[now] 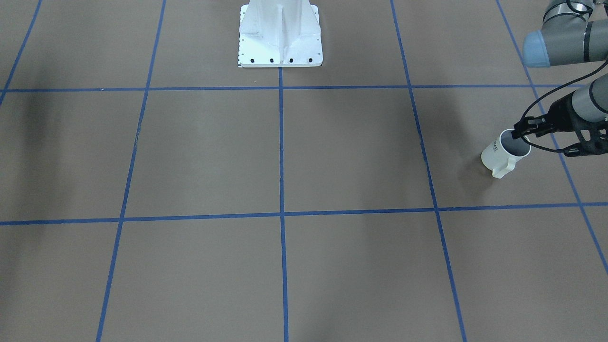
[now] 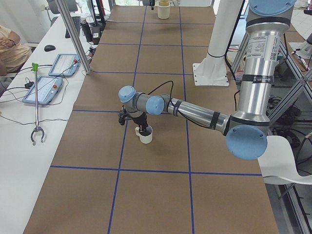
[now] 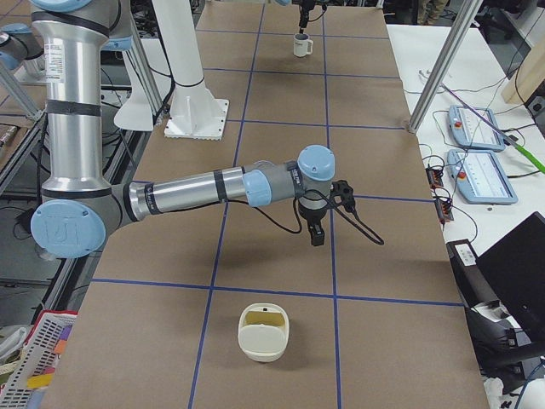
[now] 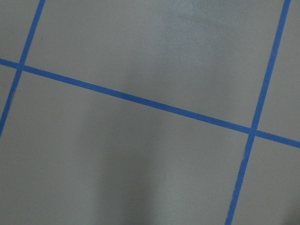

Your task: Left arm hands cup to right arm to dump lemon

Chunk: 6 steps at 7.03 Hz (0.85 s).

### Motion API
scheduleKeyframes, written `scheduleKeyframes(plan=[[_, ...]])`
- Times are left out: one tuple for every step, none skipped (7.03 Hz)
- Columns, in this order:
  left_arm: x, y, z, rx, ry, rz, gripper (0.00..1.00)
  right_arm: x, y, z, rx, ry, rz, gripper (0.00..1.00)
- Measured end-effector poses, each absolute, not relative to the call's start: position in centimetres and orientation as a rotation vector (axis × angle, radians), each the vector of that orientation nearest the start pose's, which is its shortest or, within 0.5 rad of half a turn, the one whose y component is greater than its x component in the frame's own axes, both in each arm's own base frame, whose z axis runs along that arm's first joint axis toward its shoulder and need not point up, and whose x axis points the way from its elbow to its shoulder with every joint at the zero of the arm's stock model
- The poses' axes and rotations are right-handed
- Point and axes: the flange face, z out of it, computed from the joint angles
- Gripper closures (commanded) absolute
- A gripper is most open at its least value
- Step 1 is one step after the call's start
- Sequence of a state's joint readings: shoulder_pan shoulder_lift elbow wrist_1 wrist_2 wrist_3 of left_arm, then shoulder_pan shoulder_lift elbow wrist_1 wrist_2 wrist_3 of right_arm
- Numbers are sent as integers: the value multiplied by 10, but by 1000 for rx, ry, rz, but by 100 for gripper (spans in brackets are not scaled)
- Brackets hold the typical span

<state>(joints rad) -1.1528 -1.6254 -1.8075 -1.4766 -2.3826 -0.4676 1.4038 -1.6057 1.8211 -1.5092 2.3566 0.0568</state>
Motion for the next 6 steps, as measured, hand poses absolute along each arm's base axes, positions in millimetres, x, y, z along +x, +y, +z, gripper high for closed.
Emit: scheduleKeyframes(plan=[[133,-476,505,-137,826,30,0,-11,-485,544,177,-805,-198,0],[104,-468,493,-84,838,16,0,-1,-481,547,172,-801,-186,0],[74,-464,498,-33,838,41,0,14,-475,553,168,-793,-188,0],[40,-465,521,7,828,75,0,34,-469,560,162,-783,-202,0],[9,-467,547,21,819,77,0,52,-463,564,157,-777,-216,0],[-7,-468,570,10,812,64,0,64,-458,567,153,-773,-219,0]])
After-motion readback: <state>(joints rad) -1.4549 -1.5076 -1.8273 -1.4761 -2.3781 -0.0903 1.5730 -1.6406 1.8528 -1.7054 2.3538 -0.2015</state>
